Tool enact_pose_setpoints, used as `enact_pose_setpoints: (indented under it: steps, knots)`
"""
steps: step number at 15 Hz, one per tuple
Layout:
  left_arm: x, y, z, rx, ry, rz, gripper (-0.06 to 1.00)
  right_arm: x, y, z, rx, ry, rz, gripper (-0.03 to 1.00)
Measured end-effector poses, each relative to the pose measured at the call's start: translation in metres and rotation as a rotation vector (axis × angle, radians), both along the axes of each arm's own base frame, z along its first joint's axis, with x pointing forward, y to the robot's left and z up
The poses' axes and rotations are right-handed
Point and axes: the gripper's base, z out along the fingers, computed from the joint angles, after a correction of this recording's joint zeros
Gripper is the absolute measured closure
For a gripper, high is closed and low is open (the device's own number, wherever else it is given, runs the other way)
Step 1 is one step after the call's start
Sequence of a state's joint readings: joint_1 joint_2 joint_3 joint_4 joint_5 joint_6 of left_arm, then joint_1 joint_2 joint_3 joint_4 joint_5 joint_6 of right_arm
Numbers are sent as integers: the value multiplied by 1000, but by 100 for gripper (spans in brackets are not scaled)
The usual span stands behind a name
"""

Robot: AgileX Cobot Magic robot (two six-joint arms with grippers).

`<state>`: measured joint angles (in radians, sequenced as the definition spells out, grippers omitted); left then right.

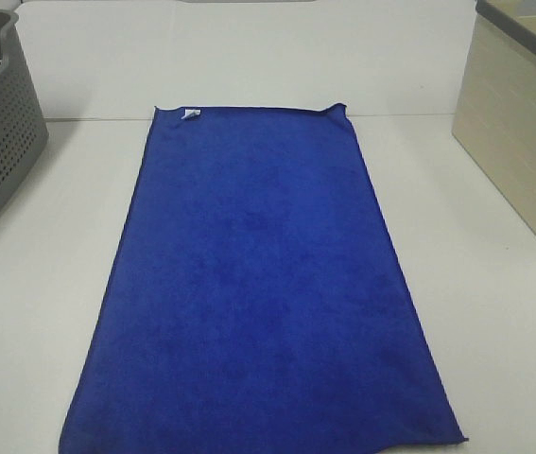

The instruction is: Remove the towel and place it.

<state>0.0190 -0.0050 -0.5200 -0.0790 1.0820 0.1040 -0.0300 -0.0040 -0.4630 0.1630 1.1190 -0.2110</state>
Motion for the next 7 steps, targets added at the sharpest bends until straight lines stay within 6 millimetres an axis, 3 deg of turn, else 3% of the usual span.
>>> enact_pose_setpoints:
  steps: [7]
  knots:
    - [0,0,0,2,0,1,6,0,0,0,1,0,1,17]
